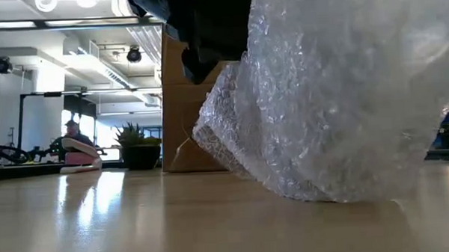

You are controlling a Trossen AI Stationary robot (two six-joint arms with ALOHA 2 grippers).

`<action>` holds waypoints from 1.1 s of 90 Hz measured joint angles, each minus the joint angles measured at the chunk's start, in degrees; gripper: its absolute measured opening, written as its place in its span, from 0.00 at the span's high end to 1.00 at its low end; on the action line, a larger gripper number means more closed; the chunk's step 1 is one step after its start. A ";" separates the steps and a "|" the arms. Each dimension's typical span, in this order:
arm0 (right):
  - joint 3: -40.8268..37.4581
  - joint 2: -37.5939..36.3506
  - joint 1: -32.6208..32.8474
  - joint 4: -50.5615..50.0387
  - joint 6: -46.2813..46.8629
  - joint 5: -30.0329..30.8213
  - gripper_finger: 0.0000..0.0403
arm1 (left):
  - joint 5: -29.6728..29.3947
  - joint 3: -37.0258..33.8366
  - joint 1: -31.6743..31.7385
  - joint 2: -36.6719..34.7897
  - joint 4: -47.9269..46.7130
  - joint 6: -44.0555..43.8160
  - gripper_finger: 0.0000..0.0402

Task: Wrap mug
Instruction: Wrap the gray mug with the bubble wrap

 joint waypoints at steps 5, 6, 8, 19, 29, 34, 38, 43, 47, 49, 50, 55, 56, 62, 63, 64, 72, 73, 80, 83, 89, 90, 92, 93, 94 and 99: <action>-1.98 1.00 -0.20 4.02 -0.72 -3.63 1.00 | 0.04 0.00 0.00 0.01 0.12 0.00 1.00; -2.39 1.20 -0.16 4.59 -0.82 -4.41 1.00 | 0.04 0.00 0.00 0.02 0.10 0.00 1.00; -3.03 1.61 -0.08 5.48 -0.91 -6.10 1.00 | 0.04 0.00 0.00 0.02 0.12 0.00 1.00; -5.48 4.16 0.48 7.46 0.18 -11.35 1.00 | 0.06 0.00 0.00 0.02 0.33 0.00 1.00; -6.83 5.96 0.27 8.95 0.50 -10.89 1.00 | 0.19 -0.02 0.00 0.11 1.06 0.02 1.00; -7.33 6.14 -0.06 9.27 0.48 -10.89 1.00 | 0.19 -0.02 0.00 0.08 1.45 0.02 1.00; -7.41 6.52 -0.26 9.74 0.50 -10.83 1.00 | 0.26 -0.02 0.00 -0.28 1.35 0.02 1.00; -7.44 6.61 -0.30 9.91 0.53 -10.94 1.00 | 0.26 0.50 -0.05 -1.05 -0.63 0.52 1.00; -7.56 6.42 -0.30 9.60 0.53 -11.12 1.00 | 0.04 1.49 -0.30 -2.10 -2.81 1.18 1.00; -7.61 6.35 -0.29 9.46 0.53 -11.11 1.00 | -0.18 2.05 -0.45 -2.78 -4.18 1.42 1.00; -7.62 6.32 -0.28 9.45 0.53 -11.11 1.00 | -0.36 2.38 -0.50 -3.10 -4.93 1.49 1.00; -7.66 6.08 -0.27 9.61 0.53 -11.17 1.00 | -1.45 4.14 -0.65 -4.84 -8.71 1.66 1.00; -7.69 5.99 -0.25 9.64 0.53 -11.21 1.00 | -1.70 4.48 -0.68 -5.14 -9.47 1.74 1.00; -7.73 5.82 -0.15 9.80 0.59 -11.33 1.00 | -4.63 5.74 -0.76 -6.64 -13.57 2.53 1.00; -7.73 5.80 -0.14 9.79 0.59 -11.33 1.00 | -5.42 5.75 -0.76 -6.81 -14.12 2.78 1.00; -7.73 5.77 -0.13 9.78 0.59 -11.33 1.00 | -6.23 5.75 -0.76 -6.96 -14.69 3.04 1.00; -7.75 5.64 -0.13 9.86 0.57 -11.37 1.00 | -12.88 5.03 0.06 -7.47 -16.99 4.36 1.00; -7.73 5.63 -0.13 9.85 0.57 -11.37 1.00 | -13.68 4.91 0.16 -7.53 -17.07 4.37 1.00; -7.73 5.60 -0.13 9.93 0.55 -11.37 1.00 | -15.62 4.08 1.11 -7.74 -16.93 4.37 1.00; -7.73 5.60 -0.04 9.95 0.55 -11.37 1.00 | -15.31 3.78 1.58 -7.36 -15.72 4.37 1.00; -7.73 5.56 0.11 9.97 0.55 -11.33 1.00 | -13.08 2.87 2.18 -6.02 -12.90 4.55 1.00; -7.73 5.56 0.12 9.98 0.55 -11.33 1.00 | -12.38 2.70 2.35 -5.69 -12.48 4.57 1.00; -7.73 5.55 0.13 9.99 0.54 -11.33 1.00 | -10.71 2.36 2.63 -5.04 -11.52 4.57 1.00; -7.73 5.54 0.13 10.01 0.53 -11.33 1.00 | -9.89 2.17 2.72 -4.75 -10.93 4.58 1.00; -7.73 5.54 0.13 10.07 0.53 -11.33 1.00 | -9.12 1.98 2.79 -4.48 -10.25 4.57 1.00; -7.73 5.54 0.13 10.13 0.44 -11.35 1.00 | -5.63 1.16 3.02 -3.23 -7.08 4.61 1.00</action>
